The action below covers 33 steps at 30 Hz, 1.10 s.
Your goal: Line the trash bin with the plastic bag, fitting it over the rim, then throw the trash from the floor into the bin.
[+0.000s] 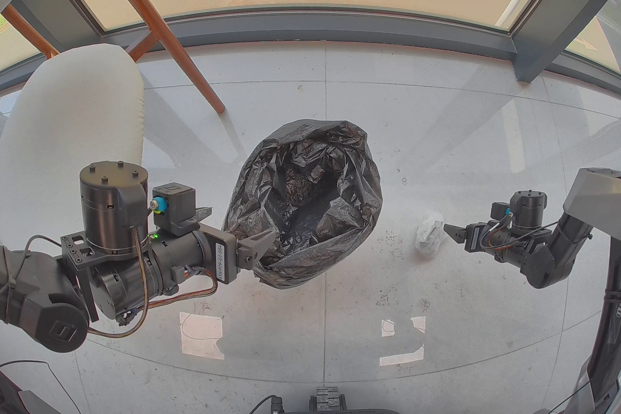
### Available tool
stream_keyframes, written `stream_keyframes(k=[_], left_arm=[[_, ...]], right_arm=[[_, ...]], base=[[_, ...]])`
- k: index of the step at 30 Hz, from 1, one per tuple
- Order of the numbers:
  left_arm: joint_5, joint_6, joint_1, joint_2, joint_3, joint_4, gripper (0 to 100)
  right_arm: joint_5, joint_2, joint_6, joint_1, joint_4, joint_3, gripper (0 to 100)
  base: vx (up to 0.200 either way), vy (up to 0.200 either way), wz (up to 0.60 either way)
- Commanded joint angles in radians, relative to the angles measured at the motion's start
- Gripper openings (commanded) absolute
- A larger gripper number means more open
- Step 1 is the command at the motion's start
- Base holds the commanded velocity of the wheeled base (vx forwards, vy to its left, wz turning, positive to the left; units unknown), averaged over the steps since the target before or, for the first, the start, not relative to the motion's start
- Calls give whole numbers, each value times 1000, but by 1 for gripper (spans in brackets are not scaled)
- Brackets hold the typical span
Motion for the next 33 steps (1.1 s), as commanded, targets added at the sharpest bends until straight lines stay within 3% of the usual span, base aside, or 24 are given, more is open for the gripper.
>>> stream_keyframes(k=[1, 10, 18, 24, 30, 31, 33], left_arm=[[0, 6, 1, -4, 2, -1, 100], [3, 6, 3, -2, 5, -2, 100], [3, 6, 4, 1, 8, -2, 100], [3, 6, 6, 2, 8, -6, 100], [3, 9, 20, 2, 17, -6, 100], [3, 9, 20, 1, 17, -6, 100], [3, 9, 21, 1, 22, -6, 100]], right_arm=[[-3, 116, -5, 16, -16, -47, 100], [-23, 220, 14, 32, 17, -209, 100], [-68, 300, 81, 62, 230, -475, 100], [-97, 355, 86, 75, 372, -646, 100], [-123, 411, 90, 76, 428, -764, 100], [-124, 415, 90, 76, 429, -768, 0], [-126, 420, 89, 76, 429, -768, 0]], base=[[0, 0, 0], [0, 0, 0], [0, 0, 0], [0, 0, 0], [0, 0, 0], [0, 0, 0], [0, 0, 0]])
